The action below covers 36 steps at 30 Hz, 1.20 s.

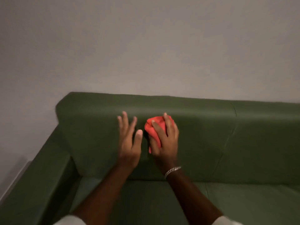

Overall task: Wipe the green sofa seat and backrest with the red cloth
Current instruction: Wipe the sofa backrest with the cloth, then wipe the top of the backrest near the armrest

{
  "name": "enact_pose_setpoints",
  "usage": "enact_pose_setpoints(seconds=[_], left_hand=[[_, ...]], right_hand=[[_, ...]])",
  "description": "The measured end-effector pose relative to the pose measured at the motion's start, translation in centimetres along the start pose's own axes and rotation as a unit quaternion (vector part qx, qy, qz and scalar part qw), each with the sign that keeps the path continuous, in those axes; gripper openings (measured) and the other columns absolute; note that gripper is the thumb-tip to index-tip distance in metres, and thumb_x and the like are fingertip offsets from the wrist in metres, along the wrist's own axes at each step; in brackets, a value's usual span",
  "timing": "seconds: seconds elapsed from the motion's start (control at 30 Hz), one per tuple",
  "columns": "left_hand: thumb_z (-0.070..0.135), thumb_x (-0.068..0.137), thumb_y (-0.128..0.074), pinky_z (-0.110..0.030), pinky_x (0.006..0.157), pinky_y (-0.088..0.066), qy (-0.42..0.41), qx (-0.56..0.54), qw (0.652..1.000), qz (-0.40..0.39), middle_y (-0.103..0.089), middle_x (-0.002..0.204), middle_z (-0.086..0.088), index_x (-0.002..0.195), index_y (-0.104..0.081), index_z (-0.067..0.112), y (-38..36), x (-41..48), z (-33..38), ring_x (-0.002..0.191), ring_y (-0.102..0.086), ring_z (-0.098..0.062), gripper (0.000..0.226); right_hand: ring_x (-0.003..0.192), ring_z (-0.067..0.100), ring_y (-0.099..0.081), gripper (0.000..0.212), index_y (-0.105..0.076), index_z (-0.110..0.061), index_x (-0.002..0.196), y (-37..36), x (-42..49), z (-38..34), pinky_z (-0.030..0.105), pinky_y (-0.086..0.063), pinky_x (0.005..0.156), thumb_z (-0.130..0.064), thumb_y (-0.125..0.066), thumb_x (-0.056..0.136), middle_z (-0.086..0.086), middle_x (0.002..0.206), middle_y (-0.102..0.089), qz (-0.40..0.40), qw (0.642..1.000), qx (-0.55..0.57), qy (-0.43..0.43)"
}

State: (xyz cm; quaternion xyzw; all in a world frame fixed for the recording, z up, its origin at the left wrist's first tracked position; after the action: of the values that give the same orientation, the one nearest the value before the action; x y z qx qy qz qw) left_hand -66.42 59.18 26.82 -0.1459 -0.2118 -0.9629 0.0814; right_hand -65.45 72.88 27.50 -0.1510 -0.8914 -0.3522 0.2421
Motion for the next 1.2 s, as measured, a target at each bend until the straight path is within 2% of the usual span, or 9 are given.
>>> enact_pose_setpoints(seconds=[0.07, 0.17, 0.37, 0.5, 0.6, 0.93, 1.03, 1.1, 1.2], left_hand=[[0.053, 0.091, -0.043, -0.026, 0.112, -0.039, 0.183, -0.308, 0.934, 0.009, -0.044, 0.152, -0.008, 0.143, -0.042, 0.019, 0.7, -3.2, 1.5, 0.14, -0.043, -0.01, 0.063], [0.063, 0.076, -0.046, -0.036, 0.096, -0.052, 0.314, -0.459, 0.83, 0.039, -0.067, 0.126, -0.009, 0.133, -0.054, 0.019, 4.1, -7.4, 2.6, 0.115, -0.065, -0.018, 0.072], [-0.004, 0.084, -0.061, -0.034, 0.08, -0.053, 0.358, -0.348, 0.852, 0.159, -0.067, 0.105, -0.015, 0.128, -0.055, 0.001, 17.8, -17.0, 4.6, 0.086, -0.064, -0.021, 0.045], [-0.007, 0.081, -0.064, -0.028, 0.069, -0.058, 0.368, -0.323, 0.832, 0.261, -0.069, 0.092, -0.01, 0.11, -0.063, 0.003, 27.2, -24.7, 6.4, 0.076, -0.065, -0.017, 0.031], [0.002, 0.084, -0.067, -0.03, 0.068, -0.058, 0.374, -0.315, 0.805, 0.335, -0.068, 0.094, -0.014, 0.107, -0.063, 0.0, 33.5, -31.6, 7.2, 0.079, -0.062, -0.023, 0.024], [-0.002, 0.083, -0.063, -0.047, 0.088, -0.056, 0.477, -0.281, 0.687, 0.472, -0.069, 0.111, -0.022, 0.12, -0.063, -0.003, 51.2, -55.8, 0.3, 0.097, -0.067, -0.036, 0.037], [-0.005, 0.081, -0.063, -0.047, 0.085, -0.058, 0.49, -0.26, 0.674, 0.488, -0.072, 0.1, -0.019, 0.109, -0.069, -0.001, 55.6, -59.9, -5.3, 0.085, -0.07, -0.031, 0.029], [-0.008, 0.077, -0.062, -0.045, 0.081, -0.059, 0.502, -0.243, 0.659, 0.504, -0.074, 0.086, -0.011, 0.087, -0.077, 0.011, 57.8, -62.2, -10.1, 0.075, -0.07, -0.026, 0.025], [-0.003, 0.072, -0.065, -0.047, 0.083, -0.06, 0.524, -0.216, 0.652, 0.505, -0.075, 0.081, -0.004, 0.073, -0.075, 0.02, 60.3, -64.3, -16.5, 0.079, -0.071, -0.029, 0.025]], right_hand=[[0.143, 0.035, -0.032, 0.044, -0.062, -0.021, 0.129, -0.4, -2.2, -2.6, 0.048, -0.03, 0.119, -0.029, -0.061, 0.085, 0.014, 0.156, -0.036, -0.047, 0.992, 0.093, -0.069], [0.151, 0.014, -0.021, 0.057, -0.048, -0.036, 0.138, -0.3, -5.5, -8.3, 0.039, -0.024, 0.123, -0.042, -0.054, 0.082, -0.001, 0.162, -0.028, -0.171, 0.954, 0.21, -0.127], [0.134, 0.005, -0.049, 0.073, -0.038, -0.021, 0.143, 1.2, -10.0, -19.1, 0.024, -0.043, 0.108, -0.004, -0.049, 0.073, -0.003, 0.146, -0.049, -0.342, 0.863, 0.337, -0.156], [0.092, 0.017, -0.066, 0.057, -0.047, -0.006, 0.132, -0.8, -15.8, -24.8, 0.029, -0.055, 0.083, 0.003, -0.07, 0.081, 0.013, 0.112, -0.067, -0.462, 0.767, 0.342, -0.285], [0.072, 0.018, -0.066, 0.034, -0.064, 0.008, 0.111, -2.9, -21.2, -31.2, 0.028, -0.056, 0.07, 0.0, -0.073, 0.08, 0.02, 0.093, -0.073, -0.552, 0.716, 0.336, -0.264], [0.086, 0.024, -0.073, 0.031, -0.073, -0.002, 0.103, -14.5, -42.4, -48.9, 0.038, -0.061, 0.083, -0.016, -0.08, 0.076, 0.014, 0.097, -0.077, -0.68, 0.67, 0.227, -0.194], [0.089, 0.031, -0.072, 0.005, -0.075, -0.02, 0.074, -19.5, -48.0, -51.9, 0.049, -0.057, 0.087, -0.016, -0.076, 0.077, 0.017, 0.095, -0.077, -0.691, 0.675, 0.19, -0.175], [0.082, 0.027, -0.067, 0.022, -0.072, -0.023, 0.063, -24.2, -51.7, -52.7, 0.052, -0.056, 0.087, -0.008, -0.07, 0.078, 0.017, 0.087, -0.074, -0.689, 0.684, 0.162, -0.178], [0.082, 0.025, -0.063, 0.016, -0.076, -0.014, 0.076, -30.2, -55.9, -53.4, 0.047, -0.055, 0.083, -0.001, -0.067, 0.076, 0.014, 0.086, -0.071, -0.68, 0.696, 0.141, -0.183]])
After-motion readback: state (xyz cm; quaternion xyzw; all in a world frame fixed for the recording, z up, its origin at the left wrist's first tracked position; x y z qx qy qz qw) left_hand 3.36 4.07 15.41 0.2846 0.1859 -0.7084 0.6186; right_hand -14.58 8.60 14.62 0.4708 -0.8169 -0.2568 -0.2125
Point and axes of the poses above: each hand's wrist, its own x-axis towards the middle knuckle, its own y-axis out of the back of the hand, z = x × y, the point moved 6 cm from there along x, towards the middle knuckle
